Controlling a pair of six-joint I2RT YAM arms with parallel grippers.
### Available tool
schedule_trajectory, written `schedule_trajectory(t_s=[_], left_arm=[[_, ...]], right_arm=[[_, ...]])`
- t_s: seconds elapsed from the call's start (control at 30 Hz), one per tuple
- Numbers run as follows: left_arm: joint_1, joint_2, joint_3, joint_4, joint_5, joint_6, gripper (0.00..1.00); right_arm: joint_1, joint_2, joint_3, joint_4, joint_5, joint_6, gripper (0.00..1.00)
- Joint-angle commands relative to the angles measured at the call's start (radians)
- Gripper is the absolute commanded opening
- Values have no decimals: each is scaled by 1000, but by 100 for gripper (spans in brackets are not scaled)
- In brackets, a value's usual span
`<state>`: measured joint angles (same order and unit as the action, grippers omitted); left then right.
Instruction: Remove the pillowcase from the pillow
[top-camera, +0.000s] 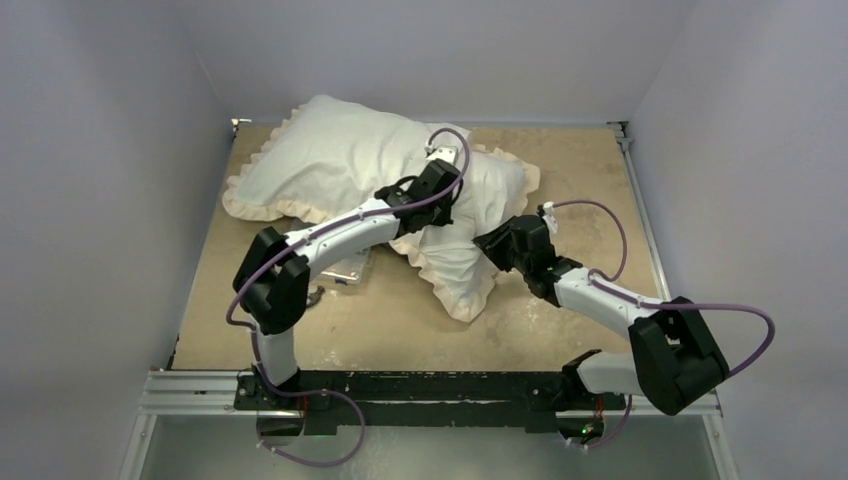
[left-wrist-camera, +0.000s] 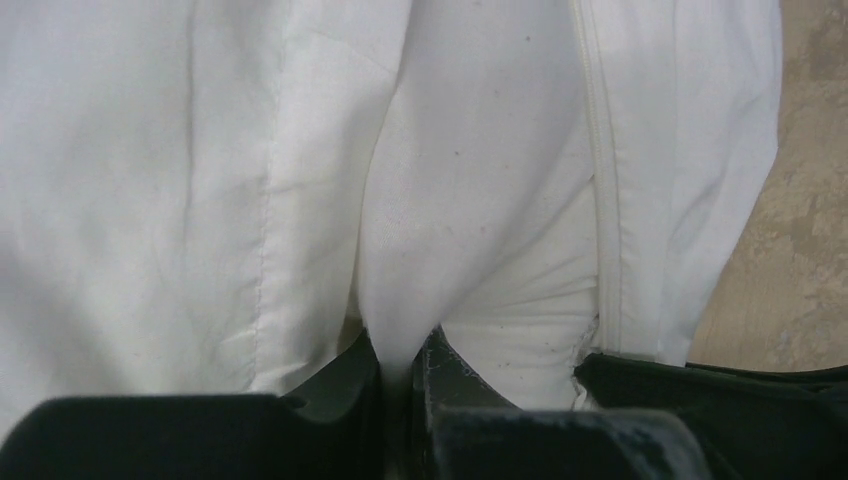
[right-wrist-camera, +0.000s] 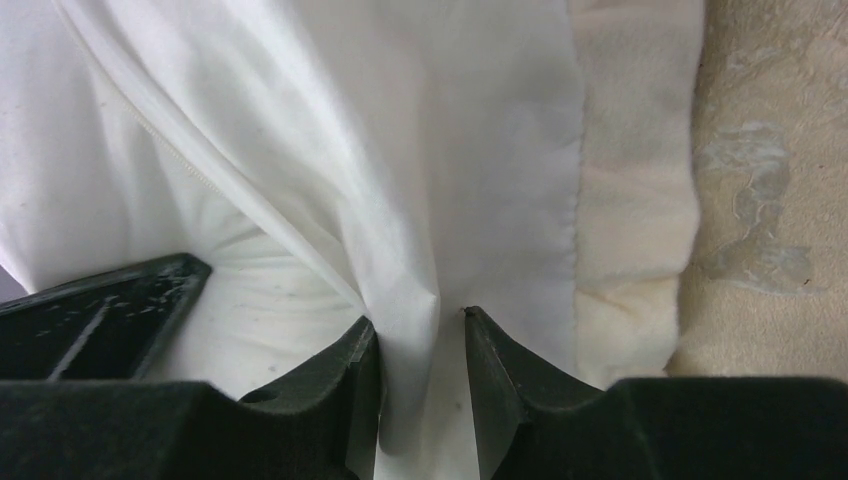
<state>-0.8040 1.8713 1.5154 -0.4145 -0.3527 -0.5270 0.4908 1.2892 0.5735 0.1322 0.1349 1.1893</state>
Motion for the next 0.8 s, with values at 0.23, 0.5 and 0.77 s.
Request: schedule_trajectory(t_s=[0.23,0.5,0.77], left_arm=[[217,-232,-35,-29,44,26,0],[297,-357,-112,15,129,-3,0],[234,-281,-128,123,296,-39,0]], right_arm=[[3,7,17,-108,28,38,37],[3,0,24,-114,42,30,37],[19,-101,126,-20,-14,-177,58]])
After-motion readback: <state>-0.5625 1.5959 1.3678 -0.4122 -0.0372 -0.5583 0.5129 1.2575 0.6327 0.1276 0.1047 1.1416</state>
